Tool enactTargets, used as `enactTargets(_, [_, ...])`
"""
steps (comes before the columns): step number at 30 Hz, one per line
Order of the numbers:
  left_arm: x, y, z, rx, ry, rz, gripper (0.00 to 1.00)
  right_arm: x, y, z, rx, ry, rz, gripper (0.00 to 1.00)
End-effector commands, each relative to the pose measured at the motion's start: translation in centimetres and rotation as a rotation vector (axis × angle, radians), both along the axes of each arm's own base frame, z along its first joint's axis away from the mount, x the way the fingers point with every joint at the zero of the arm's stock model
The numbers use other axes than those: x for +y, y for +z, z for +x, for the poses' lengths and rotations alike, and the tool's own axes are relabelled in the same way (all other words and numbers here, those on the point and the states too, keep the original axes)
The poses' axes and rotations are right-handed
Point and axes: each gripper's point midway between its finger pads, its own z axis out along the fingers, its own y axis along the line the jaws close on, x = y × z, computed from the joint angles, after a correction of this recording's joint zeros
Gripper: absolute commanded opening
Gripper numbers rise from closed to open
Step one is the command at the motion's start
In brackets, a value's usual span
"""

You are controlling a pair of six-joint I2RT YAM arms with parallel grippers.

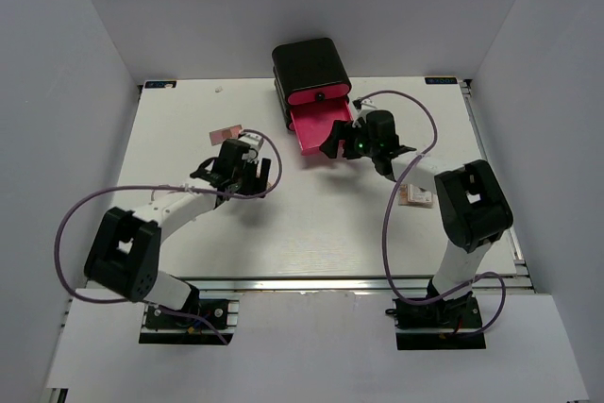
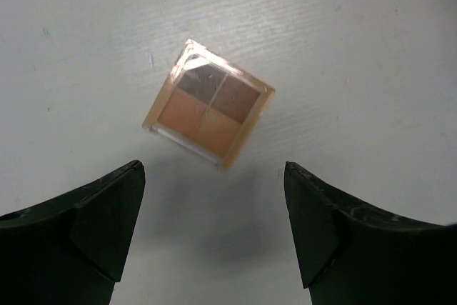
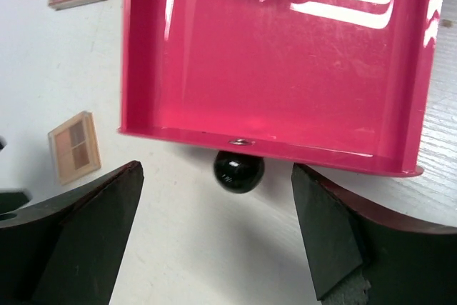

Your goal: Organize the makeup

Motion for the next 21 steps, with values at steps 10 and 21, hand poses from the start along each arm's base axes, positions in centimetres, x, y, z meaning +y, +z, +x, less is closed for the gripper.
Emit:
enactTargets(10, [-1.7,-2.2,3.4,0.069,-0.265,0.186,0.88,-1.8,5.4,-5.4,-0.113,0.267,-0.035,0.89])
enactTargets(21, [-1.3,-6.1,3.0,0.130,-0.365,0.254,0.88,-3.5,7.9,-7.5,-0.195,0.329,-0.028,0.89])
